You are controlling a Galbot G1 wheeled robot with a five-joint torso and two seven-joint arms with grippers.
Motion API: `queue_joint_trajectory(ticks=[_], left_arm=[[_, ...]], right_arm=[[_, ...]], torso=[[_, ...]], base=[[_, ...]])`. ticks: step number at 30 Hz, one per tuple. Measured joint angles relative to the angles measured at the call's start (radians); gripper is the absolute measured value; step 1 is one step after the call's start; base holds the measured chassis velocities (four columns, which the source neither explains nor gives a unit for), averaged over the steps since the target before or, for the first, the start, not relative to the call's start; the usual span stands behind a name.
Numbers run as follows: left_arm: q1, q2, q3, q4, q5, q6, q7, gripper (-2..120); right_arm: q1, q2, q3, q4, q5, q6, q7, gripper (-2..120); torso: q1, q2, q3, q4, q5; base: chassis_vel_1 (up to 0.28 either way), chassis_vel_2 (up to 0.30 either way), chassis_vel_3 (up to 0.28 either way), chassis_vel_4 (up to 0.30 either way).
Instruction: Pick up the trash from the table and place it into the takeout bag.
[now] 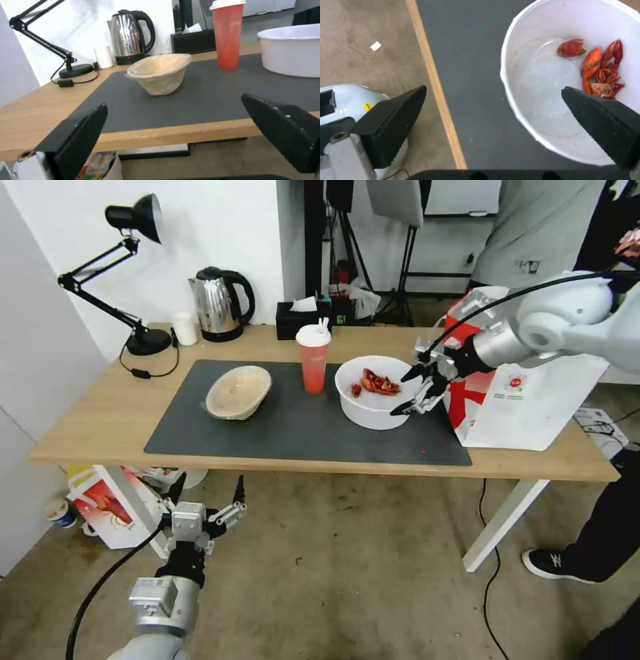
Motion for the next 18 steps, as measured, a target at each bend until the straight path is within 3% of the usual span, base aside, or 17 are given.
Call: queue_joint_trajectory(ticks=[18], left_arm=[[0.0, 0.0, 0.0, 0.0, 0.0, 0.0, 0.0, 100]], right_arm=[[-0.088, -0.071, 0.058, -0.09, -0.033, 0.003, -0.019, 100]], torso=[[0.0, 0.0, 0.0, -0.0002, -0.0001]], base=[[0.0, 0.0, 0.0, 0.0]])
